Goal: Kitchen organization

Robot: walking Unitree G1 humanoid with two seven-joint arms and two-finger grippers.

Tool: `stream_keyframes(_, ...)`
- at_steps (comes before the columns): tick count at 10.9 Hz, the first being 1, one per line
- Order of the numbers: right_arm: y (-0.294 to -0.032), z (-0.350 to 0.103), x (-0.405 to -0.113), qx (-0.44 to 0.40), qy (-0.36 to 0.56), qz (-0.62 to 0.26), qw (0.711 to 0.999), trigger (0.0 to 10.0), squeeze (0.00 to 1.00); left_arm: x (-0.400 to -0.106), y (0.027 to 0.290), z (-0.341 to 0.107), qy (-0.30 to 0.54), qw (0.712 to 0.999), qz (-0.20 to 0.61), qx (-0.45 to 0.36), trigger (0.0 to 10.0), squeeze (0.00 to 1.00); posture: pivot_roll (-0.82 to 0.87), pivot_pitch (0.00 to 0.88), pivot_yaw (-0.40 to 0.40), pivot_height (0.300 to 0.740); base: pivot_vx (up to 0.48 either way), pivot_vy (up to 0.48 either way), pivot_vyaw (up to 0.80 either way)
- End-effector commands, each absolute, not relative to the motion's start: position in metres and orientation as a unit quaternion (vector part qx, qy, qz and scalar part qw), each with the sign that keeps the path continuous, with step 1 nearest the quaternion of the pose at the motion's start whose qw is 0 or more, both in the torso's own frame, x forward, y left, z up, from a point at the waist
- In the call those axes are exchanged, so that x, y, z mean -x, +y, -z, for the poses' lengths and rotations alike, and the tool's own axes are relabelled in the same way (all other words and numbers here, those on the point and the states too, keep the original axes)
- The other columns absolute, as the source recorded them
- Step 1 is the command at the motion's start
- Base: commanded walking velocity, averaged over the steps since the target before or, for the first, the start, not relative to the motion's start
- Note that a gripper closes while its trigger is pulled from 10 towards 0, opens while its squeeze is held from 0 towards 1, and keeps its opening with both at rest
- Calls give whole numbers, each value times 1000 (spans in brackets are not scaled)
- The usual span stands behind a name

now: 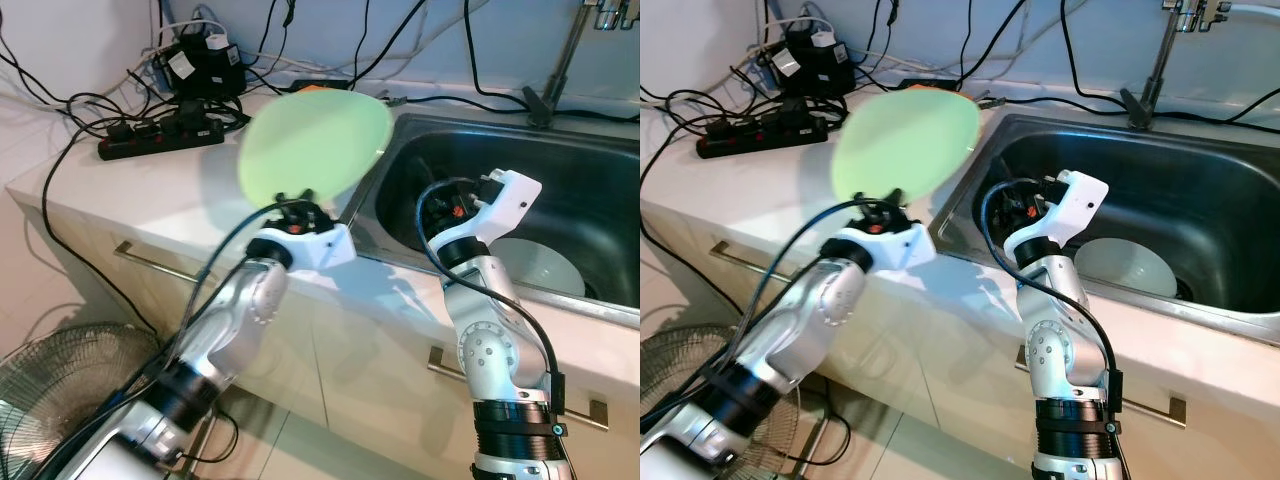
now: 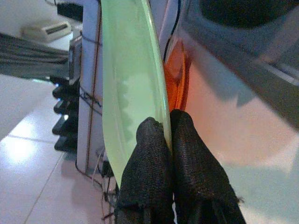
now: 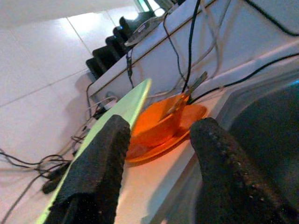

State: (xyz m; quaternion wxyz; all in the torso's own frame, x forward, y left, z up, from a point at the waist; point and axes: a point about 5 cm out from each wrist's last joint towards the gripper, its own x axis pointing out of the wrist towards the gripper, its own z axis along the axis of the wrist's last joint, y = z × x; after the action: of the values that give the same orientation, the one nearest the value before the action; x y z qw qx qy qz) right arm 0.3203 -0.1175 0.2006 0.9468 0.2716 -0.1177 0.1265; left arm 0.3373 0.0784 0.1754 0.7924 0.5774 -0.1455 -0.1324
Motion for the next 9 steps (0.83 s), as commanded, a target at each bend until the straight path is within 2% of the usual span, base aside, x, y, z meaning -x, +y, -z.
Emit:
stream_keyframes(1, -113, -209, -319, -281, -123, -140, 941, 10000, 0, -339, 74, -188, -173, 783, 129, -583, 10000, 0, 38, 0, 121, 740, 0, 0, 0)
stream_keyframes(5, -107, -203, -319, -300, -93, -153, 937, 10000, 0, -334, 53, -187, -208, 770, 173, -578, 10000, 0, 41, 0, 121, 740, 0, 0, 0)
stream_keyframes(9, -110, -197, -320, -299, -82, -141, 940, 10000, 0, -332, 50, -188, -226, 765, 185, -574, 10000, 0, 45, 0, 120, 740, 0, 0, 0)
